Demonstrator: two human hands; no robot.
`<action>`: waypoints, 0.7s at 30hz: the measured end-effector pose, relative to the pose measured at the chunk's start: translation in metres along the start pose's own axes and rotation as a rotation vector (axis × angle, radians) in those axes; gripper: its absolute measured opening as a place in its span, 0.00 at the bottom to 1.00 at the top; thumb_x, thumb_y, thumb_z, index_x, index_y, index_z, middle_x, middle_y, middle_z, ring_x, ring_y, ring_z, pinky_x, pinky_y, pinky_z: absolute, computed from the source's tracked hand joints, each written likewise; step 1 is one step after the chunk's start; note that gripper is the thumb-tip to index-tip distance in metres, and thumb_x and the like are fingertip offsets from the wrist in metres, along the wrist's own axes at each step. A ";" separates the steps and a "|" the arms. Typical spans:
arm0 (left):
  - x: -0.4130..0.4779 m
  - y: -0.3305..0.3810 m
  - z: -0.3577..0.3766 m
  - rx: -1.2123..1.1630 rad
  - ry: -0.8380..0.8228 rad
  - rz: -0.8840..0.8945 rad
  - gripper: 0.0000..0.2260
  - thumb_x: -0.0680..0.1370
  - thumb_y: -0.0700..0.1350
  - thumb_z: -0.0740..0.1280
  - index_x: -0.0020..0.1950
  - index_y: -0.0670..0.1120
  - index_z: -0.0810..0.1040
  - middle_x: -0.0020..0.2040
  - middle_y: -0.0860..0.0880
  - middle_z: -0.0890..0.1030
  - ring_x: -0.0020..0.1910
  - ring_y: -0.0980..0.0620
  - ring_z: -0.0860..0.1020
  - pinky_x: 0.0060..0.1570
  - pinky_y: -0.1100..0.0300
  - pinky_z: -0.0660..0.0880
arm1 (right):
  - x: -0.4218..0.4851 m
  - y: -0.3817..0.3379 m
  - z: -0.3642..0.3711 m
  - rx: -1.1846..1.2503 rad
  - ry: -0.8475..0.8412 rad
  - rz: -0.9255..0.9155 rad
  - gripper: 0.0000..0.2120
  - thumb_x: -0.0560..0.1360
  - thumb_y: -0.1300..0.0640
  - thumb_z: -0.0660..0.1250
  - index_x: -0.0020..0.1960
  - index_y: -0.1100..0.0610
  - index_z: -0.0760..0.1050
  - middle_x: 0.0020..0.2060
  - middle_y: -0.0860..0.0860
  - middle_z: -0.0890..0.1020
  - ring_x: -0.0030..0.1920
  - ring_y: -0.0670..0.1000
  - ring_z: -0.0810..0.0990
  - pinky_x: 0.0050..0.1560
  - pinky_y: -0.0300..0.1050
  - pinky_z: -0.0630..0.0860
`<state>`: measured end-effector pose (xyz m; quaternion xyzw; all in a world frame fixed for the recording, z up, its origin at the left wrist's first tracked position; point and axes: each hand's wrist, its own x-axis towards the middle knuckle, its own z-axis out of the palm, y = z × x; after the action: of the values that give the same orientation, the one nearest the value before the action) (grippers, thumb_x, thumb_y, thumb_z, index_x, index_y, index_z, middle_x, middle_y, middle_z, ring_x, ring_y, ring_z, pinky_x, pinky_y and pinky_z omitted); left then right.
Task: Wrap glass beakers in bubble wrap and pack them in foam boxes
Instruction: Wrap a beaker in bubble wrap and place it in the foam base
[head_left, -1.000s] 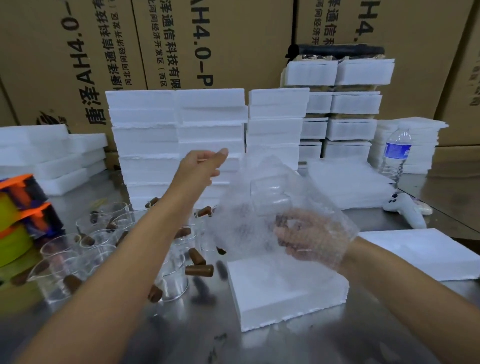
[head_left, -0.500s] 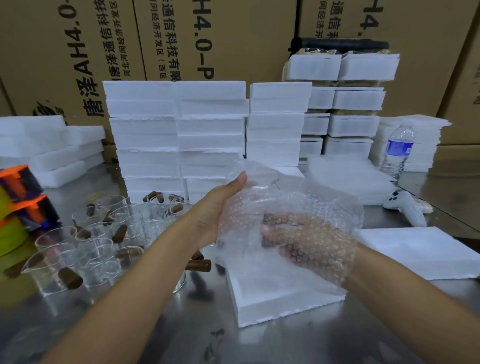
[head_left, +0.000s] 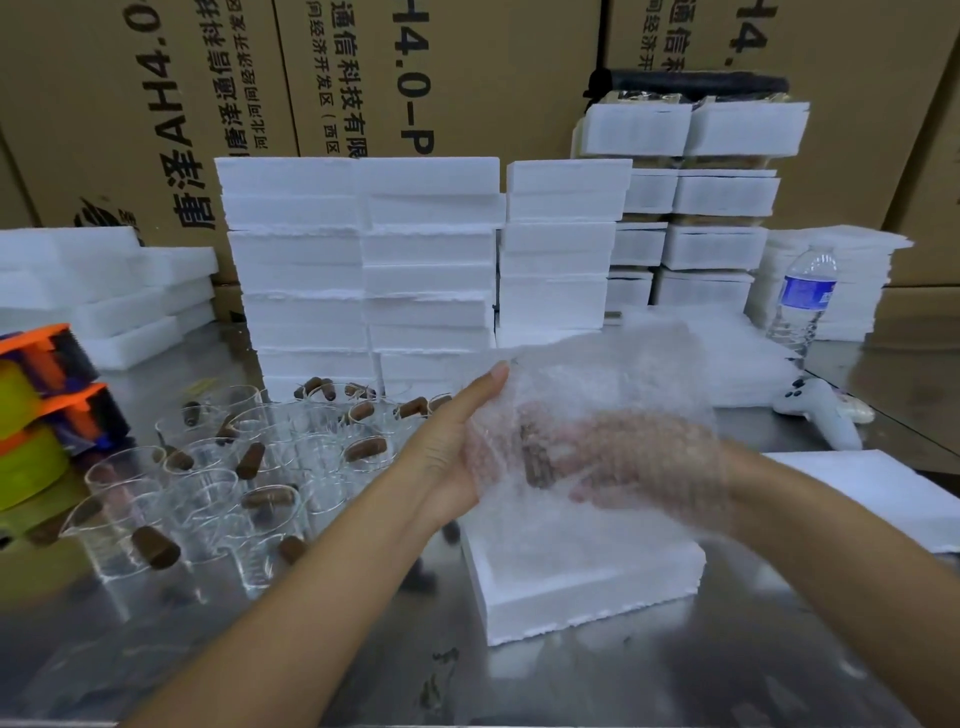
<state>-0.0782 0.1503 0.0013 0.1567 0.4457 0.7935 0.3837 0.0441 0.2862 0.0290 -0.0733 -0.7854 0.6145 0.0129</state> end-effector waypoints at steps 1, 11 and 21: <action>0.001 0.000 -0.002 -0.071 0.004 0.024 0.26 0.64 0.50 0.73 0.61 0.44 0.79 0.56 0.41 0.82 0.56 0.43 0.81 0.59 0.48 0.74 | -0.001 0.001 -0.008 0.004 0.090 -0.068 0.10 0.70 0.54 0.68 0.50 0.56 0.80 0.41 0.51 0.86 0.38 0.47 0.84 0.39 0.37 0.80; 0.006 -0.014 0.008 -0.442 -0.001 0.240 0.12 0.69 0.52 0.70 0.41 0.44 0.86 0.45 0.43 0.85 0.41 0.45 0.84 0.44 0.49 0.79 | -0.004 0.052 0.014 0.360 0.614 -0.102 0.45 0.58 0.31 0.65 0.70 0.52 0.65 0.62 0.47 0.75 0.59 0.47 0.76 0.62 0.49 0.70; 0.004 -0.027 0.018 -0.493 -0.049 0.303 0.19 0.67 0.53 0.71 0.52 0.43 0.83 0.48 0.41 0.84 0.45 0.44 0.83 0.41 0.51 0.80 | 0.020 0.020 0.024 0.455 0.705 -0.300 0.07 0.72 0.52 0.71 0.36 0.53 0.80 0.39 0.51 0.84 0.48 0.55 0.82 0.61 0.58 0.74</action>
<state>-0.0574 0.1725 -0.0117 0.1428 0.2012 0.9222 0.2979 0.0233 0.2706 0.0020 -0.1587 -0.5797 0.7005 0.3848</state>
